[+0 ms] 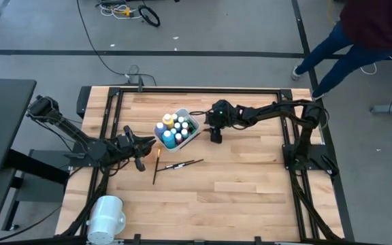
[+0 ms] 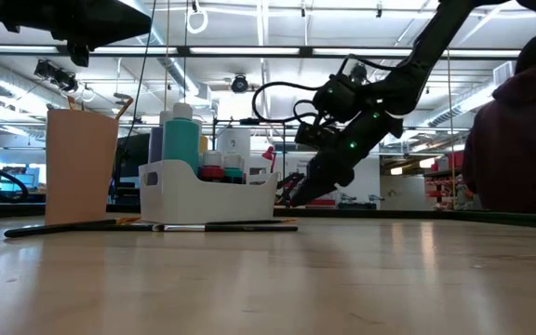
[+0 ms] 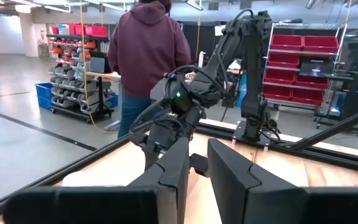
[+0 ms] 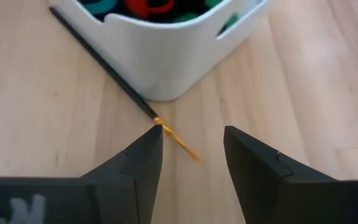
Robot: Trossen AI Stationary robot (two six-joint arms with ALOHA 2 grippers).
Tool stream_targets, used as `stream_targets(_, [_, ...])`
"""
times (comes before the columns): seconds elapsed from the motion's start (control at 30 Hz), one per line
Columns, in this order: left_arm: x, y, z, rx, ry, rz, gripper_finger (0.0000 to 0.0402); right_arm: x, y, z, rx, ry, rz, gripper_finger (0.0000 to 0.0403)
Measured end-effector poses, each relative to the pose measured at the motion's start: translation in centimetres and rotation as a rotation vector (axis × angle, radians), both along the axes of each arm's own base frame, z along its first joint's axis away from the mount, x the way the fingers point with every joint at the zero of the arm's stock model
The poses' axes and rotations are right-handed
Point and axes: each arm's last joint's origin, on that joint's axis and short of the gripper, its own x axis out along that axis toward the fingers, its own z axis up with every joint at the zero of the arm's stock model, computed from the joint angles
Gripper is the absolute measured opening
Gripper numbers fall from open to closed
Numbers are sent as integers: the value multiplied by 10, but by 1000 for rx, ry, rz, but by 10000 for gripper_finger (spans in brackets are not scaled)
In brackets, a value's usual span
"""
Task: Pick & Place Paint Supplies
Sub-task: Put the right black gold paintbrush into the orange cup
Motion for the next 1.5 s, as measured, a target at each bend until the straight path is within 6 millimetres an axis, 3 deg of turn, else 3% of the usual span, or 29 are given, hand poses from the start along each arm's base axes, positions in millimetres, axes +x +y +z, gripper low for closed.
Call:
stream_targets(0.37, [0, 0, 1, 1, -5, -10, 67, 18, -7, -25, 45, 42, 28, 173])
stream_targets(0.67, [0, -1, 0, 7, 1, -22, 67, 9, -6, -19, 44, 144, 21, 168])
stream_targets(0.97, [0, -1, 0, 4, 2, -26, 67, 4, 2, -21, 93, 210, 49, 115])
stream_targets(1.33, [0, -1, 0, 3, 1, -26, 67, 8, 15, -22, 28, 243, 99, 13])
stream_targets(1.5, [0, -1, 0, -9, -5, -27, 68, 7, 25, -12, -61, 269, 141, 6])
